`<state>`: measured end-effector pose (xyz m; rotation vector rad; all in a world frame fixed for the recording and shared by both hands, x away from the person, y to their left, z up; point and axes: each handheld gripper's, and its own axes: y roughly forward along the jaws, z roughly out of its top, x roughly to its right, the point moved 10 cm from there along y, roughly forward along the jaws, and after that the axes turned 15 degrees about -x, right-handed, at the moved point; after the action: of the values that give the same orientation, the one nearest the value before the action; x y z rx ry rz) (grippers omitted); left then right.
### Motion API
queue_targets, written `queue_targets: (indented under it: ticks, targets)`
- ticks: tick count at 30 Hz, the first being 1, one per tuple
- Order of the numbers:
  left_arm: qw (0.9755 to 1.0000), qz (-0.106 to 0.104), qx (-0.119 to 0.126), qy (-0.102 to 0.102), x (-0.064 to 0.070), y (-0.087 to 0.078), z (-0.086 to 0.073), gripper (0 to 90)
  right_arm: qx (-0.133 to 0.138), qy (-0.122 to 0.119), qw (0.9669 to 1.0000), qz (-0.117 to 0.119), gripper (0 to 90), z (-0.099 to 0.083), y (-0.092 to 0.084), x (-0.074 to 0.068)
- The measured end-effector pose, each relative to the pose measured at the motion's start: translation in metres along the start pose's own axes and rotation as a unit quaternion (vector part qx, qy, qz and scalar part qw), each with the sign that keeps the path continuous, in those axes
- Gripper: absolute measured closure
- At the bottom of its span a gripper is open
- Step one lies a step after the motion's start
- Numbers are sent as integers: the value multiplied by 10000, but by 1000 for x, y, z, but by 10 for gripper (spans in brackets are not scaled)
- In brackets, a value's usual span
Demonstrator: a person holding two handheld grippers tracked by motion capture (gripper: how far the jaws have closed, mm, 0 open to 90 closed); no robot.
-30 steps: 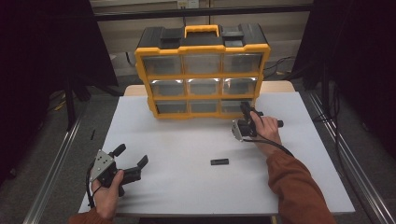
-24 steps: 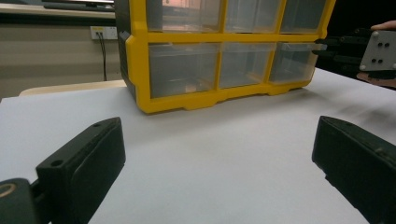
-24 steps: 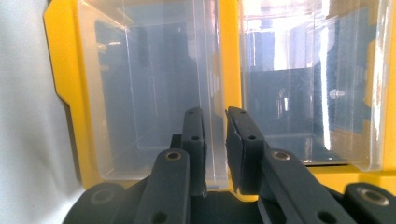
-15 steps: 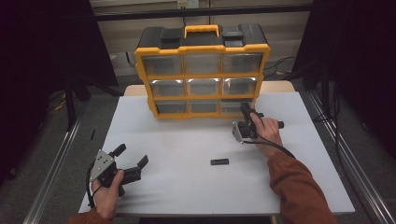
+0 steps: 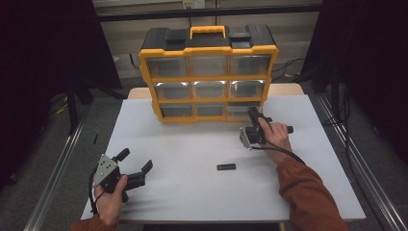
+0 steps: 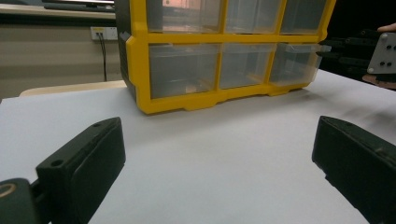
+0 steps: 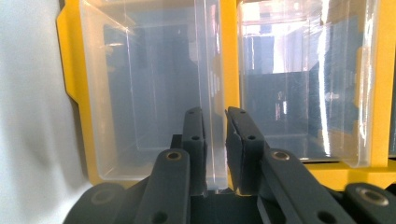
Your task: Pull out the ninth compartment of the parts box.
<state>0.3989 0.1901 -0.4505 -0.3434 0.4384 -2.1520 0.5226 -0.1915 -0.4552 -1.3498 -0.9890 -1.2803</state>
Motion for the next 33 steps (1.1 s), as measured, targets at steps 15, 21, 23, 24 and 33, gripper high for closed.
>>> queue_targets:
  ticks: [15, 21, 23, 24, 33]
  targets:
    - [10000, 4, 0, -2, 0, 0, 0, 26, 22, 1, 10000, 19, 791, -1, -6, -1]
    - [10000, 9, -1, -5, -1, 0, 0, 26, 74, 4, 10000, -13, 792, -1, -9, -1]
    - [10000, 1, -2, 5, 0, 0, 0, 26, 44, -7, 10000, -6, 793, -1, -10, -1]
    - [10000, 1, -2, 5, 0, 0, 0, 26, 18, -23, 10000, -10, 793, -2, -10, -1]
    - [10000, -3, -5, -24, -1, -1, 0, 26, 73, -6, 10000, -12, 794, -2, -14, -2]
